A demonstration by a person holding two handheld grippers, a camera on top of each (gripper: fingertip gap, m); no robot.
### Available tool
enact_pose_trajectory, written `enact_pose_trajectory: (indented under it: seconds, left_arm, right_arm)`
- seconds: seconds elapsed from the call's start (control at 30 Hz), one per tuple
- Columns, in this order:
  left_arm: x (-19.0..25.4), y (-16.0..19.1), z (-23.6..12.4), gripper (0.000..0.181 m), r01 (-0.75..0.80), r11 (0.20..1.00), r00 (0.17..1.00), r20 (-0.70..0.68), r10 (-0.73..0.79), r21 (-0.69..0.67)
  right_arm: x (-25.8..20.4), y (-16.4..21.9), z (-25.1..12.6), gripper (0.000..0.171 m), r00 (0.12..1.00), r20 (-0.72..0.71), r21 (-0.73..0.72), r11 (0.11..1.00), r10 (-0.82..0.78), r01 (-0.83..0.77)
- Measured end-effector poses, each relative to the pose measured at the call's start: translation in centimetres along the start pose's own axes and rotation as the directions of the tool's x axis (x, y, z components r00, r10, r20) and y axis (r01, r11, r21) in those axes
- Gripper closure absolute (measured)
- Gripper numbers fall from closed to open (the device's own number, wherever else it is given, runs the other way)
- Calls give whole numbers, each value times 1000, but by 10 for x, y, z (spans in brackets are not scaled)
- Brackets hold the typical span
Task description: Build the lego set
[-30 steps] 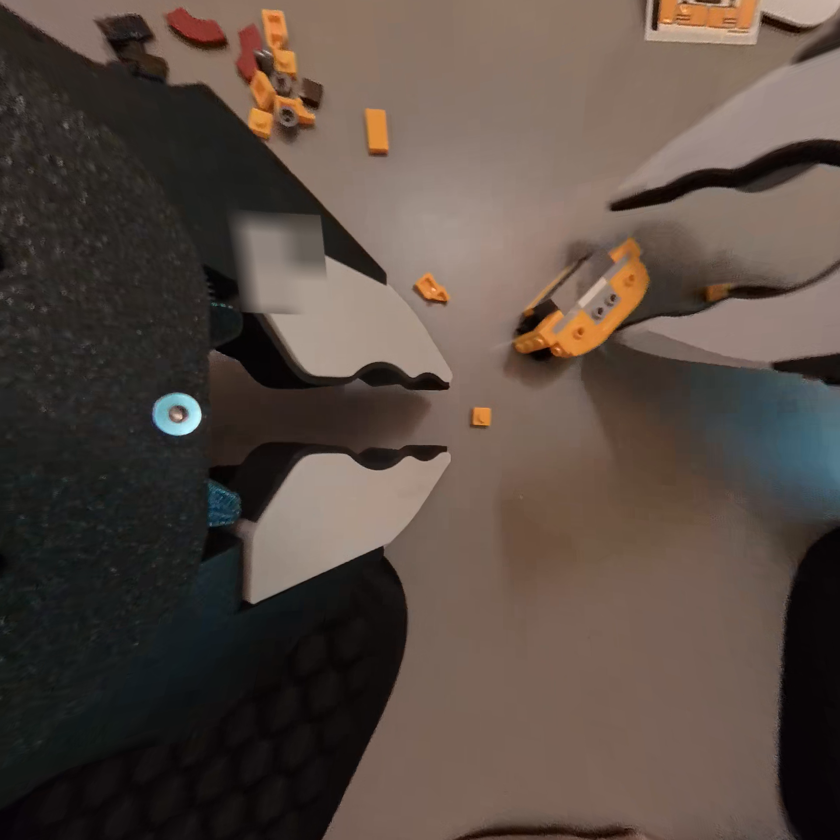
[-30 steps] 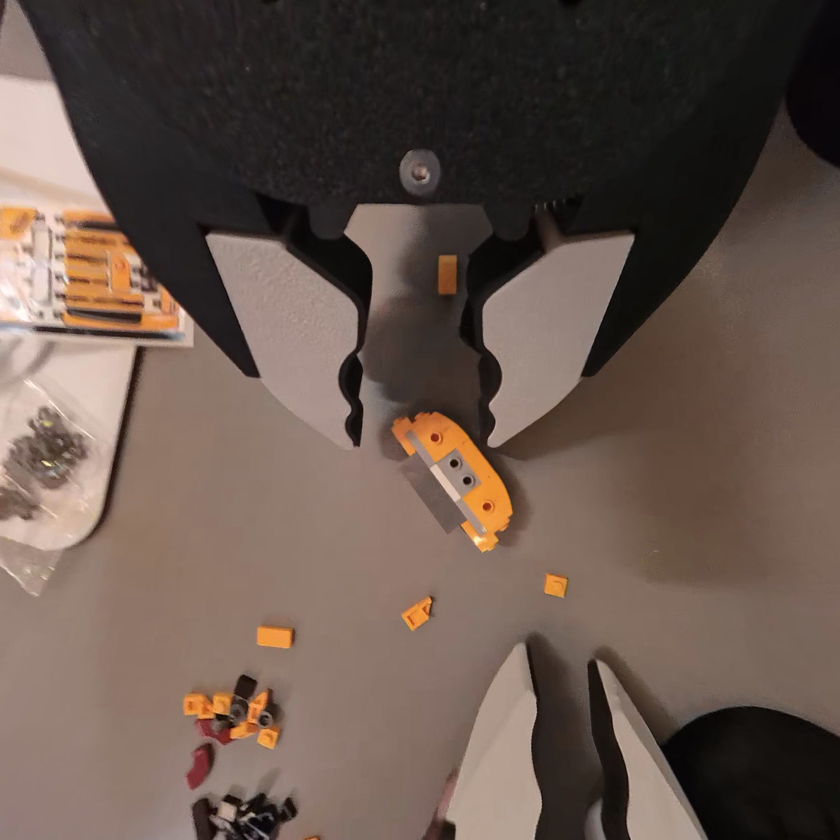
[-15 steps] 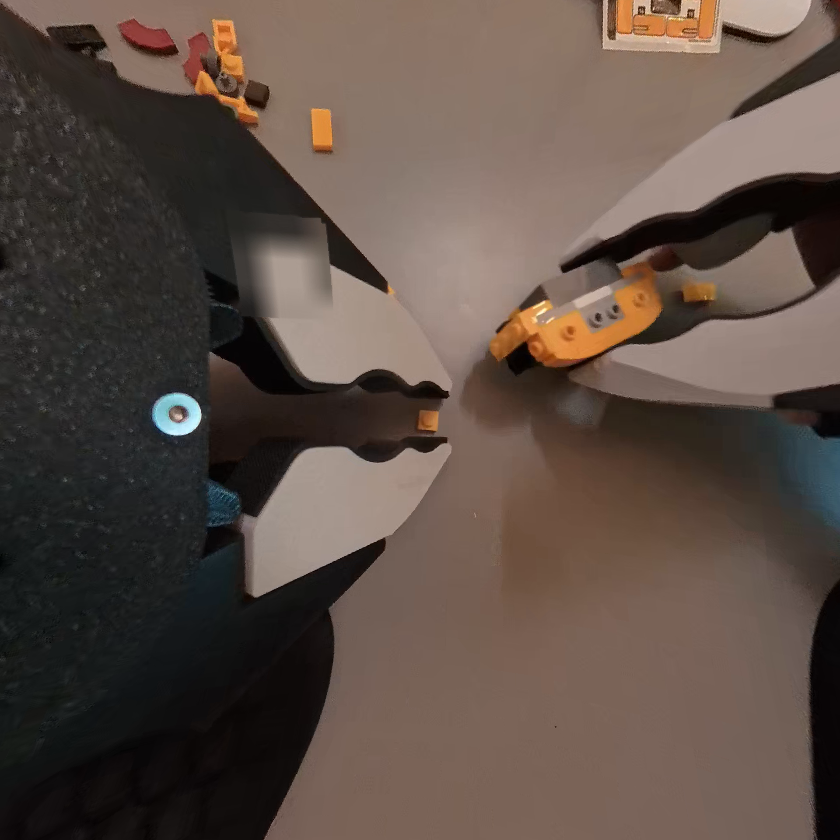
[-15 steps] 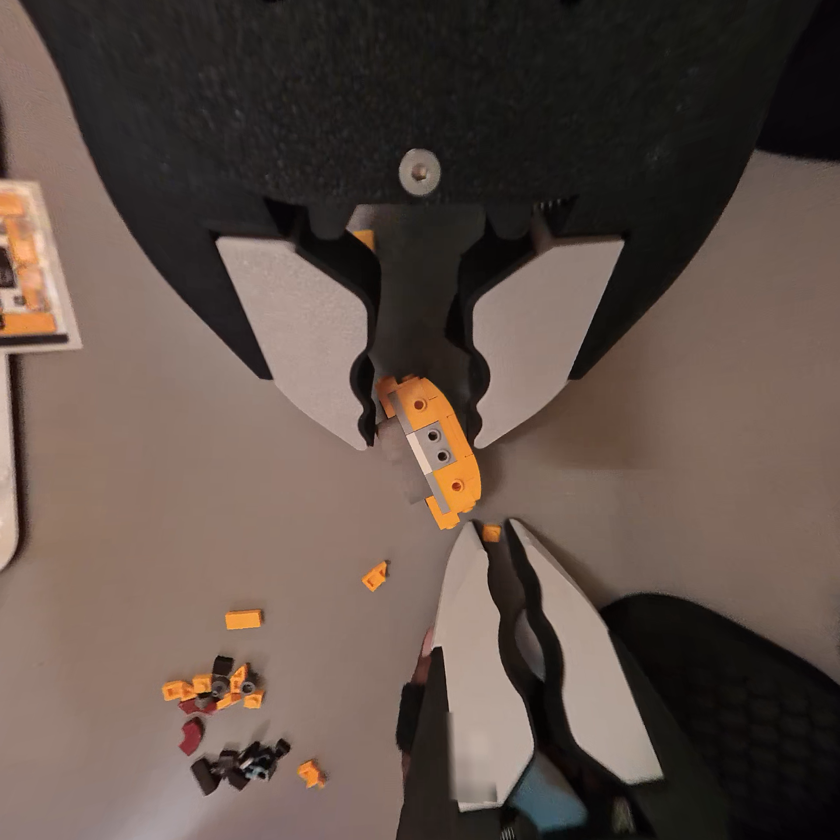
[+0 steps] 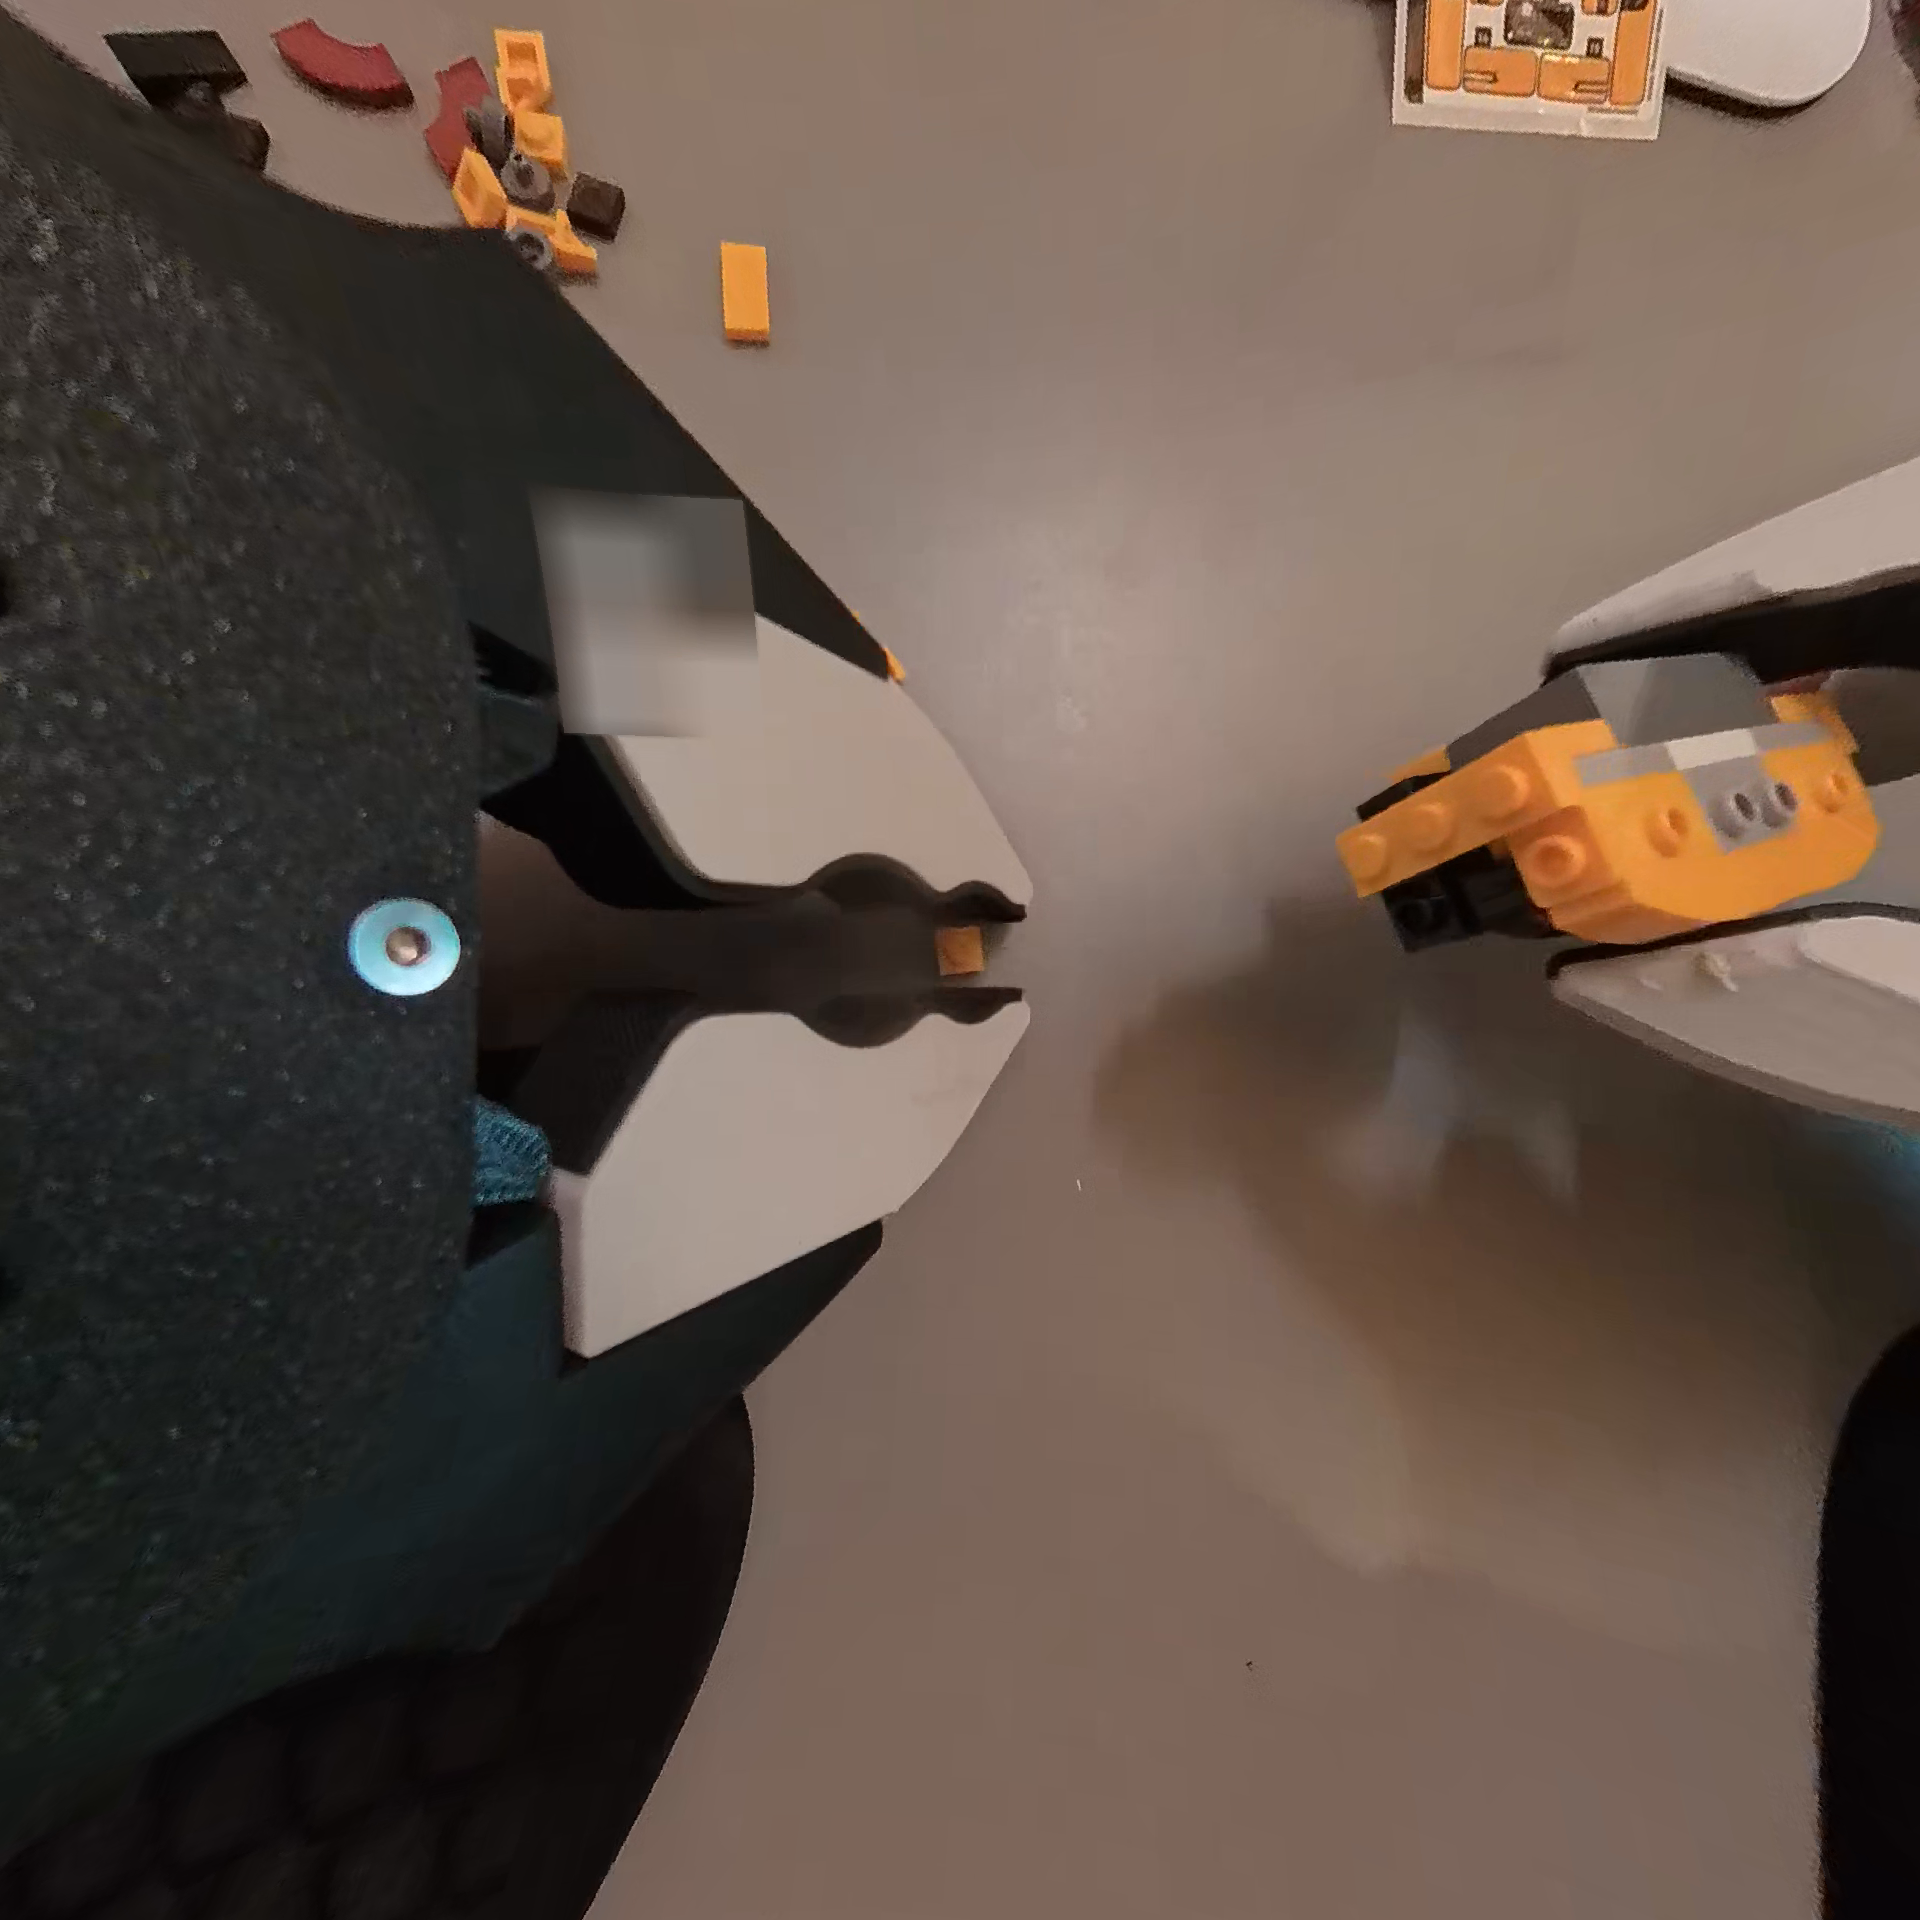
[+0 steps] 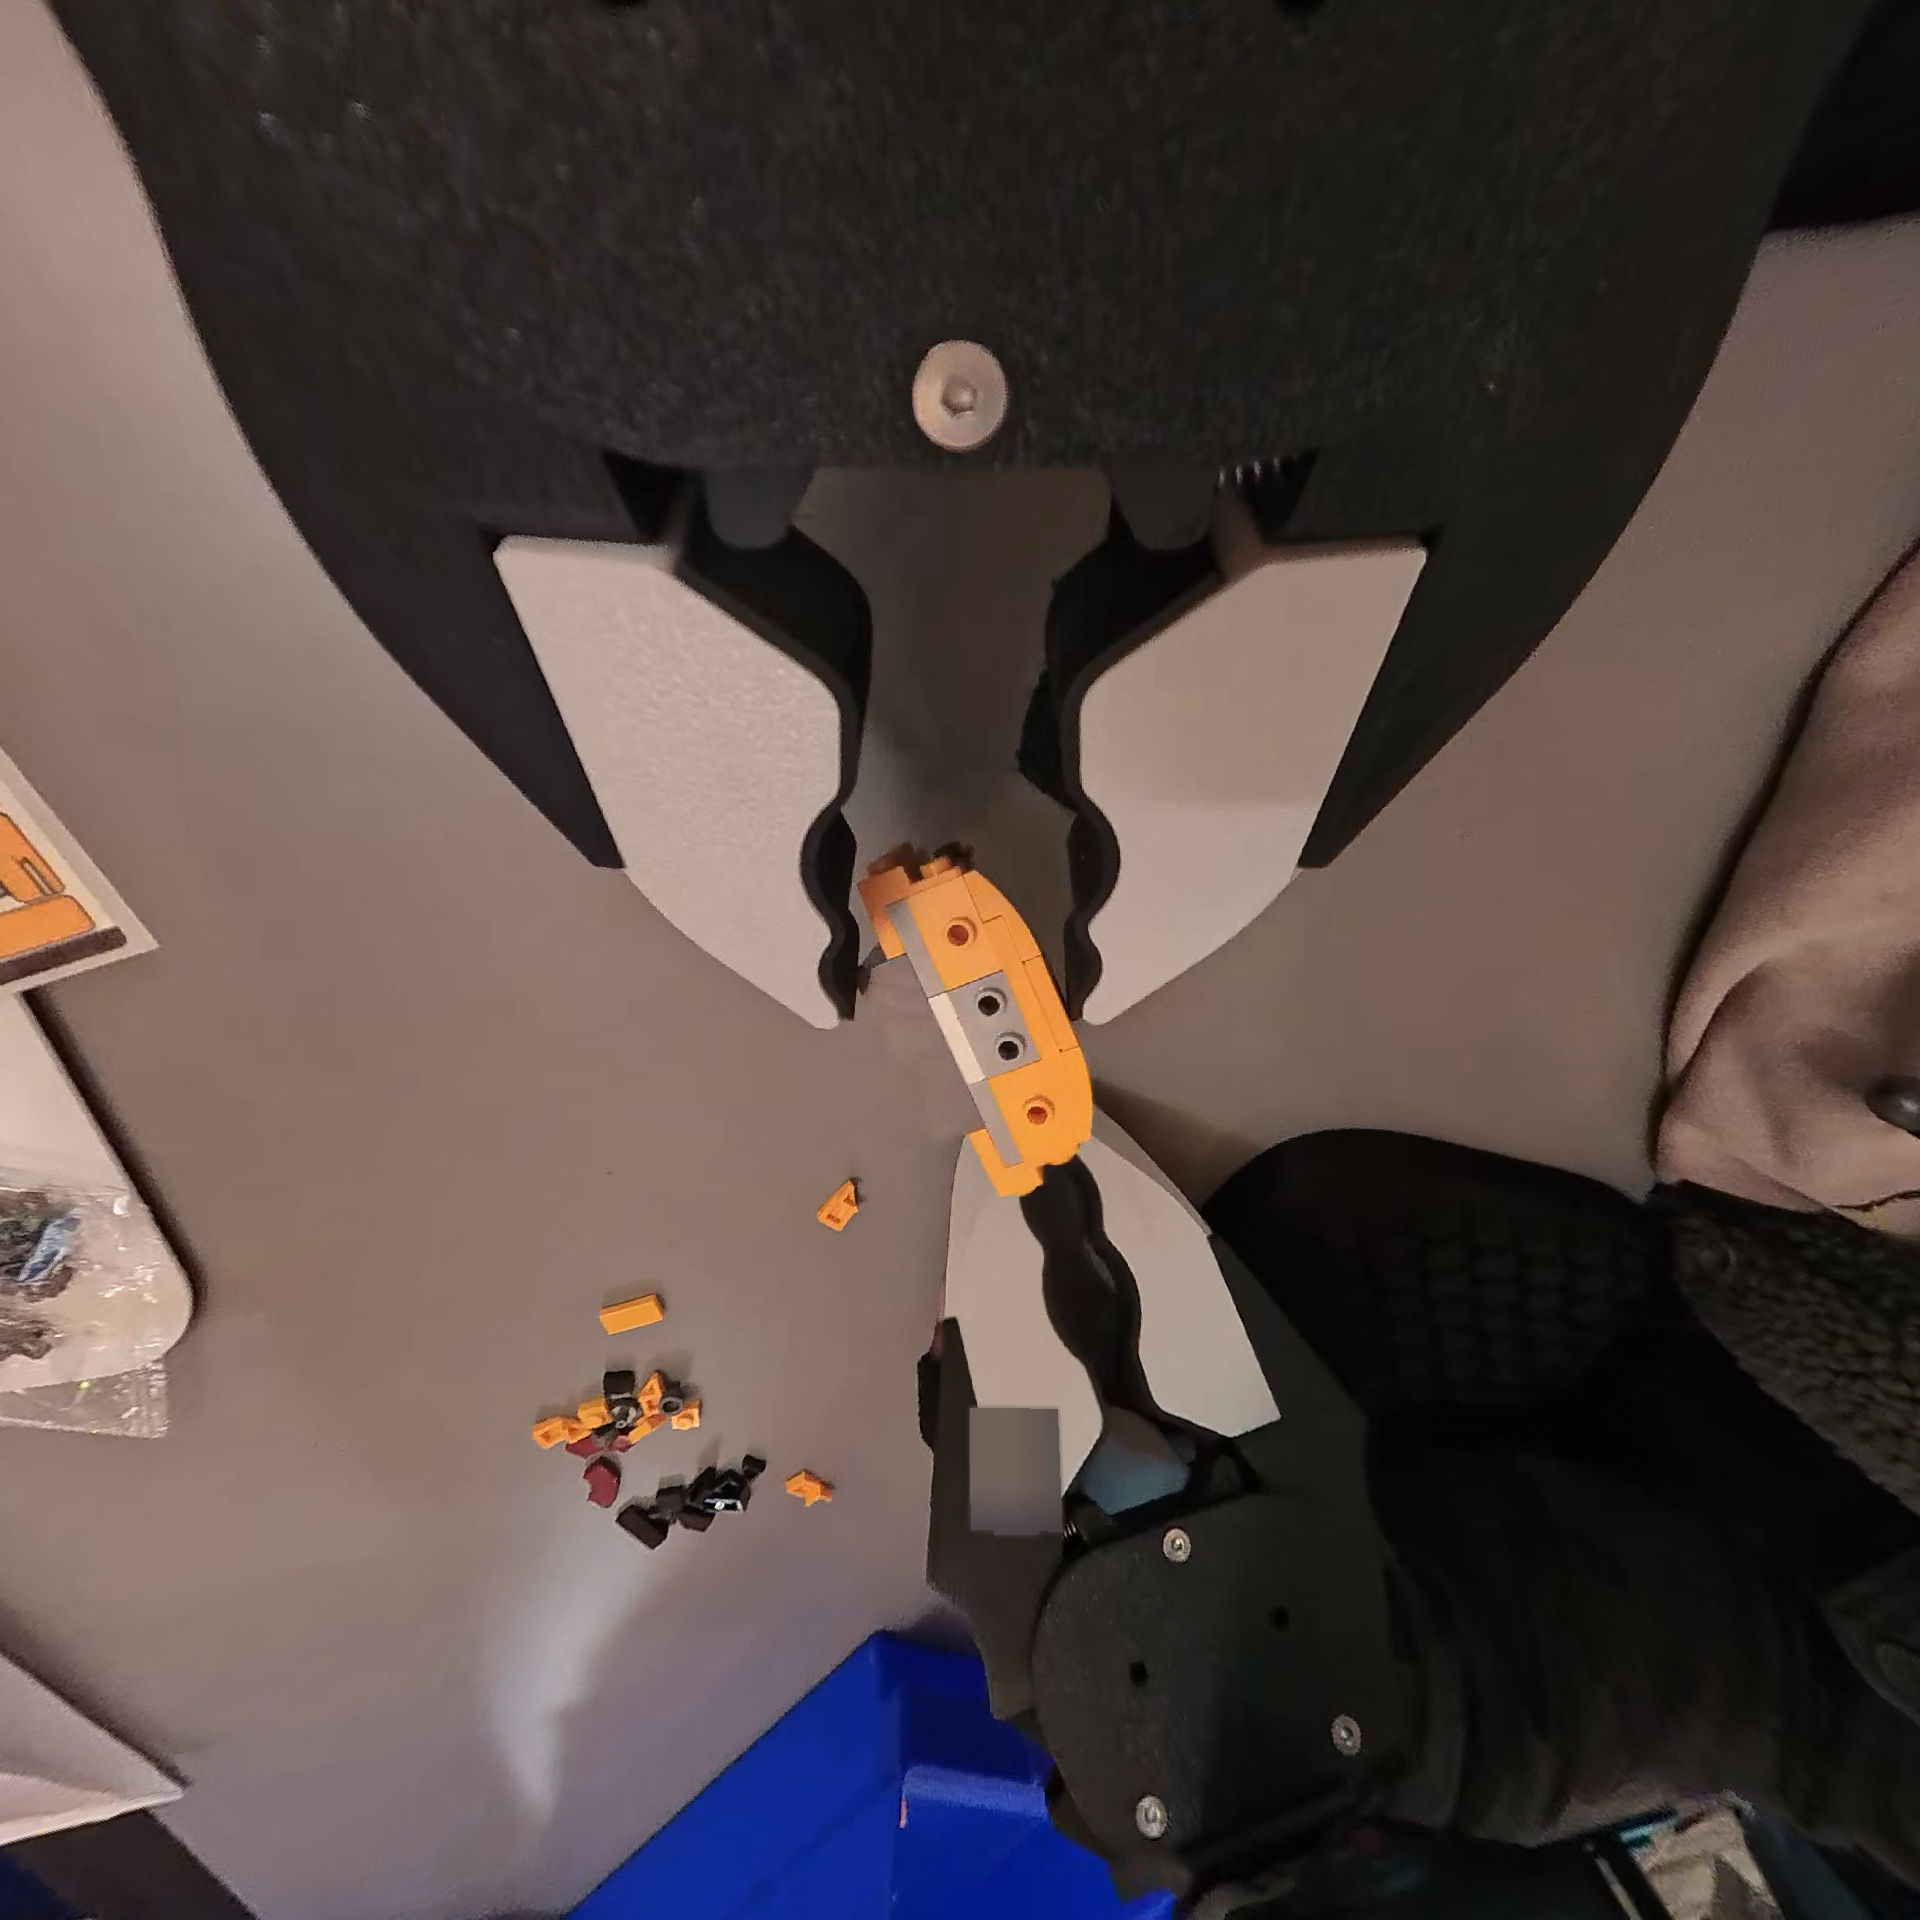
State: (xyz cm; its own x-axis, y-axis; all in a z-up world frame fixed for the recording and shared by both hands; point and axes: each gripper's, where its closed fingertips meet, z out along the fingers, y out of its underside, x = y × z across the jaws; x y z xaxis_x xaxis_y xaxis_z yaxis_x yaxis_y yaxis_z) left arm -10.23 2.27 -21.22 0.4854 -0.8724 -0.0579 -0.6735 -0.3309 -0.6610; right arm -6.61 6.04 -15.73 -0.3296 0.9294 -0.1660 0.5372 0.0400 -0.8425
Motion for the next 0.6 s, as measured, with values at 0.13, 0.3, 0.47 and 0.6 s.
enact_pose_trajectory:
  seconds: [0.13,0.3,0.47,0.6]
  left_arm:
    - [-4,-3,-5,167,15,999,1000,11,-16,28]
    - [-7,2,-12,158,59,998,998,4,-59,9]
    - [-9,10,-15,156,83,996,997,8,-82,-29]
    - [-9,15,-15,157,82,995,997,7,-82,-52]
  right_arm:
    - [0,-6,-6,133,999,-27,61,998,26,-24]
    - [2,-15,-13,134,994,-81,169,984,74,-60]
    - [-3,-21,-13,134,992,-73,251,965,102,-81]
    - [-7,-27,-15,134,992,9,320,939,130,-126]
